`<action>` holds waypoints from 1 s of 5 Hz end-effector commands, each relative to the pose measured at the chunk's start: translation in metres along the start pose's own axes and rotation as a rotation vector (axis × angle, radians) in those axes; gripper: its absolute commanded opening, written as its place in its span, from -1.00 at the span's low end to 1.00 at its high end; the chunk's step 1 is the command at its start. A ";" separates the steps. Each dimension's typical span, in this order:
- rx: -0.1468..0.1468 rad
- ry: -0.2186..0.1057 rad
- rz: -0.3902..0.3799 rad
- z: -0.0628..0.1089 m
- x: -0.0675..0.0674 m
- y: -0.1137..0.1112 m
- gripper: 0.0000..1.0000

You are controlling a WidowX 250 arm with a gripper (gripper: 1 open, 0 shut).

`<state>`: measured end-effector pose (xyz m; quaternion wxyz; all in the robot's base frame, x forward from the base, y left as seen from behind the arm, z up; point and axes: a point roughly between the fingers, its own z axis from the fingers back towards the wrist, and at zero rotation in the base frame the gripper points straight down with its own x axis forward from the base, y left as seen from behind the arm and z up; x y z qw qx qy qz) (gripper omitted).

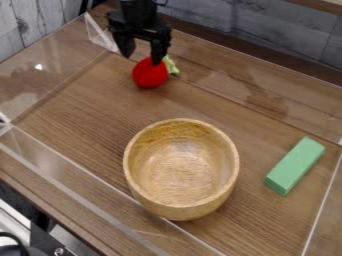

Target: Move the red fruit to the right

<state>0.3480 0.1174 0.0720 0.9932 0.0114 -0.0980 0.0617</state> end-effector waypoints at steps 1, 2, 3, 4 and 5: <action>0.016 -0.061 -0.041 0.010 0.009 -0.003 1.00; 0.028 -0.037 -0.019 -0.011 0.002 -0.004 1.00; 0.033 -0.031 0.004 -0.023 -0.003 -0.006 -1.00; 0.030 -0.038 0.009 -0.015 -0.006 -0.009 -1.00; 0.016 -0.055 0.017 0.003 -0.006 -0.019 -1.00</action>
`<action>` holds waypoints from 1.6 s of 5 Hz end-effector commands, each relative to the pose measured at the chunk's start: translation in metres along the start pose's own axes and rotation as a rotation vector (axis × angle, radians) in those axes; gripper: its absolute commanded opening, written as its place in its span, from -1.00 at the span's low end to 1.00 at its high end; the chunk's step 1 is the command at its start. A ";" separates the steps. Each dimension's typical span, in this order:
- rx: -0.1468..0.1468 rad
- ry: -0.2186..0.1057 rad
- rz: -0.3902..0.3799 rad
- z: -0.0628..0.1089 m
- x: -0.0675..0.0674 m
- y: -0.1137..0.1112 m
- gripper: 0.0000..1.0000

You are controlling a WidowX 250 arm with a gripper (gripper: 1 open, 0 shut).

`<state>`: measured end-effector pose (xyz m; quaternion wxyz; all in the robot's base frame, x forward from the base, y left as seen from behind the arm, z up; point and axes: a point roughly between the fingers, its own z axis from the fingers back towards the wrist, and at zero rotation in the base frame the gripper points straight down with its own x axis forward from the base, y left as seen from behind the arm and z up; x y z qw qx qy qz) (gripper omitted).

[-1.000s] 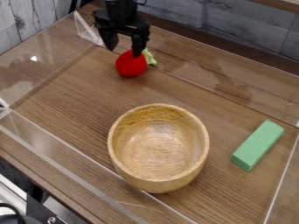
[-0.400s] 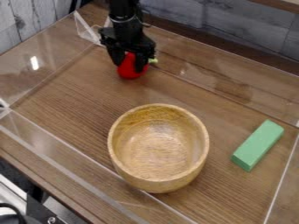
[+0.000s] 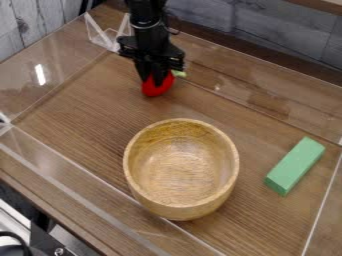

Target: Move the red fruit to the right

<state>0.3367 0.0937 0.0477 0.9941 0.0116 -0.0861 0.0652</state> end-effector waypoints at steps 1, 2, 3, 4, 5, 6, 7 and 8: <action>-0.002 -0.090 0.028 0.044 0.016 -0.021 -1.00; -0.021 -0.095 0.029 0.059 0.020 -0.053 -1.00; -0.036 -0.088 0.035 0.063 0.011 -0.086 -1.00; -0.033 -0.073 0.056 0.061 -0.003 -0.110 -1.00; -0.025 -0.061 0.106 0.053 -0.006 -0.124 -1.00; -0.015 -0.047 0.154 0.045 -0.008 -0.127 -1.00; -0.023 -0.031 0.106 0.044 -0.012 -0.136 -1.00; -0.030 -0.013 0.055 0.042 -0.015 -0.145 -1.00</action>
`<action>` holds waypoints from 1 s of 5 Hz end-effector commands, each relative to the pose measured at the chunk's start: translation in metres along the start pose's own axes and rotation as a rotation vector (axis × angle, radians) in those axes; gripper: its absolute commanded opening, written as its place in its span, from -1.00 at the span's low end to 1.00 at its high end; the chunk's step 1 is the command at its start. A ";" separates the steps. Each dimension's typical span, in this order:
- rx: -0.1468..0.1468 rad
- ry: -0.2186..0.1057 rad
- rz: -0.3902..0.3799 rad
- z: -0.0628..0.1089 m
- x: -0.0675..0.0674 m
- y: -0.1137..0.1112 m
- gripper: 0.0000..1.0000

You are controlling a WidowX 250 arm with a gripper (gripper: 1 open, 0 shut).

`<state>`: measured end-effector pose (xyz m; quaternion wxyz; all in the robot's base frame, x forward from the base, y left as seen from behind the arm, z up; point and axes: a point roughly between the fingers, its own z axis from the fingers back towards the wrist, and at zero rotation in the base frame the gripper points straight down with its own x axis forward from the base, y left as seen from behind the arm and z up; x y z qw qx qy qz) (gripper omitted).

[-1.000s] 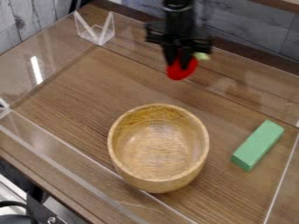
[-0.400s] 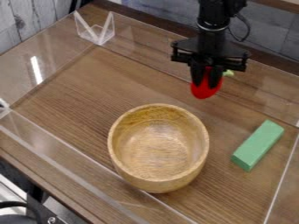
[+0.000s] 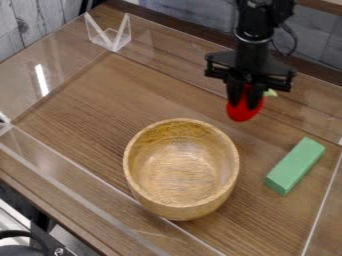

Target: Move the red fruit to the right

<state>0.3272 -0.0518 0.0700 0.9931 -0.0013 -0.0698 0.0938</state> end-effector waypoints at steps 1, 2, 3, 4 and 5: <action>-0.015 -0.031 0.007 -0.001 0.004 -0.006 1.00; -0.017 -0.018 0.017 -0.014 0.002 -0.007 -1.00; -0.017 -0.002 0.072 -0.012 0.004 -0.006 -1.00; -0.013 0.015 0.118 -0.008 0.005 -0.004 1.00; -0.016 0.034 0.132 -0.009 0.015 0.000 -1.00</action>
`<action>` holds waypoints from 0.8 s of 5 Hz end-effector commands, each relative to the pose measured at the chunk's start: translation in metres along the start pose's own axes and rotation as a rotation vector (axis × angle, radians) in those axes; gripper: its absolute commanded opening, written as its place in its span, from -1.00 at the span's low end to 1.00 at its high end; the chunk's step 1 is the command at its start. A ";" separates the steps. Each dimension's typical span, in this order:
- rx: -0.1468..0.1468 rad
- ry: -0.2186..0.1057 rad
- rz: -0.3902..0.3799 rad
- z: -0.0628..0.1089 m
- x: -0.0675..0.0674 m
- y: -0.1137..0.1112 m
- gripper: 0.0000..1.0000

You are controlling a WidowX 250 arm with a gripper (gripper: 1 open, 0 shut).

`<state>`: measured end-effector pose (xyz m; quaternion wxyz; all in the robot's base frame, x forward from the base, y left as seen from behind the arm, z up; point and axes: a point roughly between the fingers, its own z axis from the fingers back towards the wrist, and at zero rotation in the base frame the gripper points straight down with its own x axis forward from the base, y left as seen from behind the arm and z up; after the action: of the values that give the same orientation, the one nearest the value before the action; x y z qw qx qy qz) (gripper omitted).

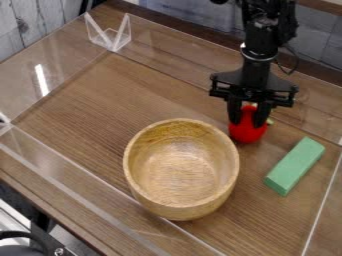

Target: Move the red fruit to the right

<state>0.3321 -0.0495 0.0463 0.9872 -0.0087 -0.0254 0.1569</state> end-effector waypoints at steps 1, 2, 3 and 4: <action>-0.028 -0.039 0.011 0.017 0.020 -0.001 -1.00; -0.026 -0.025 0.018 0.017 0.027 0.002 1.00; -0.029 -0.013 -0.014 0.014 0.031 0.002 -1.00; -0.032 -0.009 -0.034 0.014 0.031 -0.011 1.00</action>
<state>0.3526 -0.0476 0.0441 0.9895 -0.0153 -0.0007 0.1436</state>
